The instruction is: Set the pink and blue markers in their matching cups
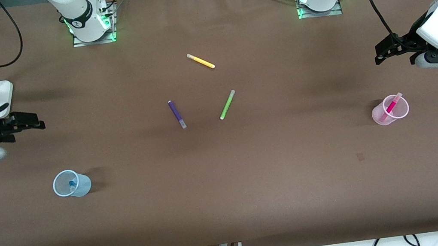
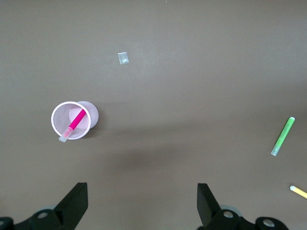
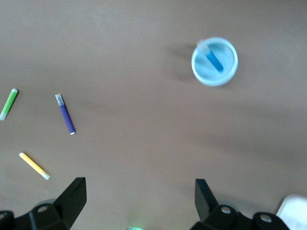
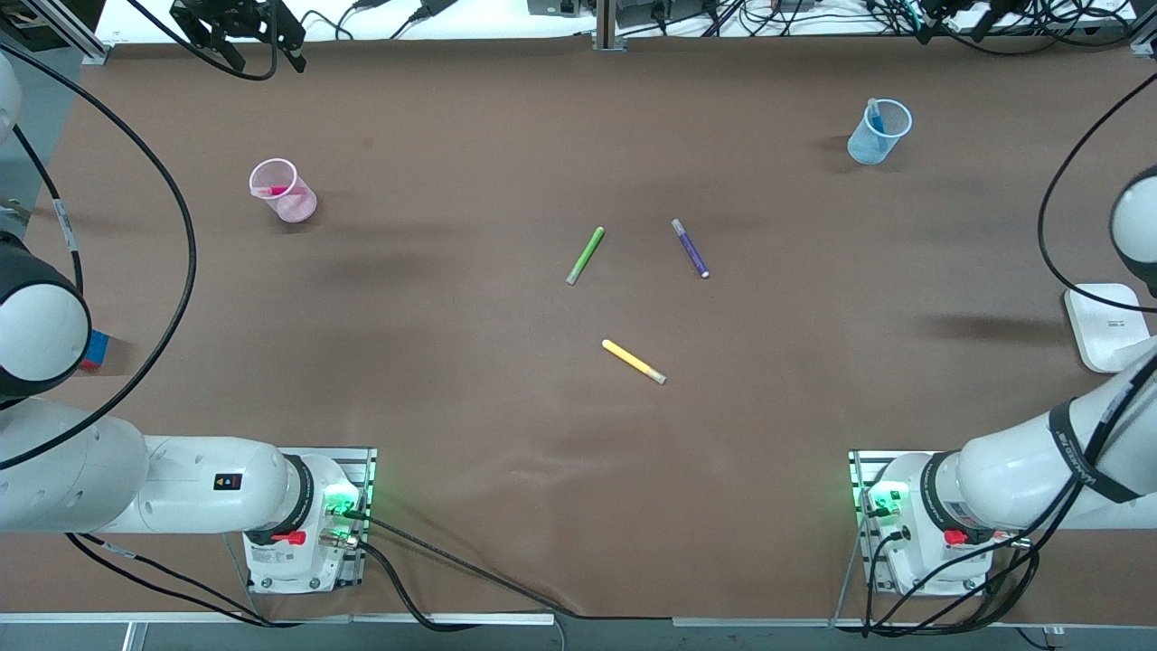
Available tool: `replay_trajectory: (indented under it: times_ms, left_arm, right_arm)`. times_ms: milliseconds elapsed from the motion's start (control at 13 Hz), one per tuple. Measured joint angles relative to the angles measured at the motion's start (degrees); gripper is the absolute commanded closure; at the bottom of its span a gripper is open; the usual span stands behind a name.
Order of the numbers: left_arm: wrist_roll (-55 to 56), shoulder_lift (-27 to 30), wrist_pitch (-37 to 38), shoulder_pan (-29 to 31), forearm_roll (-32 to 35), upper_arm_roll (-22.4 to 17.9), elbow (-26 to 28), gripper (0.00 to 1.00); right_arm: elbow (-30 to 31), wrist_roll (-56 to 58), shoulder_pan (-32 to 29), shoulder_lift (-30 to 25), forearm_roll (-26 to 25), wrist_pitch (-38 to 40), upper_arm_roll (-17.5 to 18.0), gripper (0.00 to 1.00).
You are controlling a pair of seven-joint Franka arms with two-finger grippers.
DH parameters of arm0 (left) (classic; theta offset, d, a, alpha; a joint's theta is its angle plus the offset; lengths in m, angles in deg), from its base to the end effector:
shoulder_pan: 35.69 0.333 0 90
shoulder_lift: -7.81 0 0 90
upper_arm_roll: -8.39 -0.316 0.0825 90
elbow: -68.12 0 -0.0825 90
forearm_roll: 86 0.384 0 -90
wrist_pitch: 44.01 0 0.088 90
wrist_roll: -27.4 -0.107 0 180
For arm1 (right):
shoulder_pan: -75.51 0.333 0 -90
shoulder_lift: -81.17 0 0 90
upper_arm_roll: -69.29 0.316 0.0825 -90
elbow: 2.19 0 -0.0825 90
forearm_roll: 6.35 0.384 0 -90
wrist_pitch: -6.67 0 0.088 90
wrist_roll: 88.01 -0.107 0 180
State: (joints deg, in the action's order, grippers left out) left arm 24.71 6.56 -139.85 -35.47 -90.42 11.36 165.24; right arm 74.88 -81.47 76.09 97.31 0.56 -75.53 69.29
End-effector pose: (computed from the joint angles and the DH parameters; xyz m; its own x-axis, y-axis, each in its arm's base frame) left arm 0.5635 -0.0343 0.5624 0.9954 -0.0869 -0.0407 -0.0834 -0.9933 0.0794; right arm 0.6209 0.0205 0.5535 0.9747 0.1392 -0.1751 0.1151 -0.9833 -0.1410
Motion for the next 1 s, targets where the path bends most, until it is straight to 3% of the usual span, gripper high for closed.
replay_trajectory:
  times_ms: [308,615,1000]
  left_arm:
    - [-0.06,0.01,-0.01,0.00,0.00,0.05,0.01,0.00]
    - [-0.08,0.08,0.24,0.00,0.00,0.05,-0.44,0.00]
    - [-0.14,0.36,1.00,0.00,0.09,0.03,-0.94,0.00]
  right_arm:
    - [10.32,-6.10,-0.02,-9.73,-1.72,0.27,0.21,0.00]
    - [12.33,-6.15,-0.14,-15.83,-7.28,0.96,0.05,0.00]
    - [12.66,-5.59,-0.22,-16.23,-7.95,1.16,0.05,0.00]
